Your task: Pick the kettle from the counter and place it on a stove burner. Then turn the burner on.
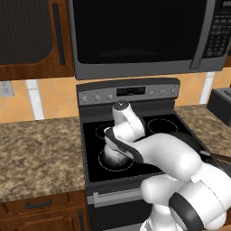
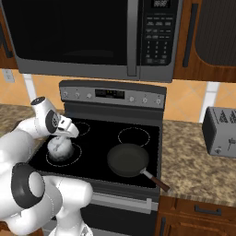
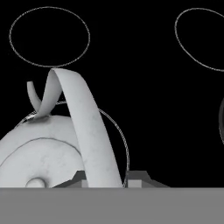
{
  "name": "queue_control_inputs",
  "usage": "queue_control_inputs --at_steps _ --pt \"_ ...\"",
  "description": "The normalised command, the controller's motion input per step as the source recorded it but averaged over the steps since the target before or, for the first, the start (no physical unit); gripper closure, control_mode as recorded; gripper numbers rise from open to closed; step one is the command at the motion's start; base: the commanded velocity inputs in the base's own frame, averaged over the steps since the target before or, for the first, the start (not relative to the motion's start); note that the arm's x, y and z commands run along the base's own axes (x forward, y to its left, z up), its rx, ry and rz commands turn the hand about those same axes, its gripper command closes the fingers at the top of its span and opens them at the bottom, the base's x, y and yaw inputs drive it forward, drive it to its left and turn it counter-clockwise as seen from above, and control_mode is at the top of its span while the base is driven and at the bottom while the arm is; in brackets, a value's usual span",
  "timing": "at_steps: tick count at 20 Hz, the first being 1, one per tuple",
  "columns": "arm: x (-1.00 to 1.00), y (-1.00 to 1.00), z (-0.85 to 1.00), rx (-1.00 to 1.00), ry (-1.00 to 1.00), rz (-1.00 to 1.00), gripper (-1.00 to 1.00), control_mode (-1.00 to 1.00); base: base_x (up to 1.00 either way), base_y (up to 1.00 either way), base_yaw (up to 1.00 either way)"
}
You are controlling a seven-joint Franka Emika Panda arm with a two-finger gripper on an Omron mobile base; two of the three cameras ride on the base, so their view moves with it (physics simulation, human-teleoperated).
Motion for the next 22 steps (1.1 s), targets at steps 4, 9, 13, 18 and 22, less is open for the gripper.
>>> queue_control_inputs --at_steps 4,9,13,18,22 --pt "0.0 0.0 -0.29 -0.06 0.03 -0.05 1.0 -1.0 0.0 0.0 0.0" --pt "0.0 0.0 -0.13 -0.06 0.01 -0.05 1.0 -1.0 0.0 0.0 0.0" --pt "0.0 0.0 -0.29 -0.07 0.0 -0.05 1.0 -1.0 0.0 0.0 0.0" --pt "0.0 0.03 -0.05 -0.02 0.0 -0.03 1.0 -1.0 0.0 0.0 0.0" --pt "0.0 0.03 0.0 0.0 0.0 -0.02 -1.0 -1.0 0.0 0.0 0.0"
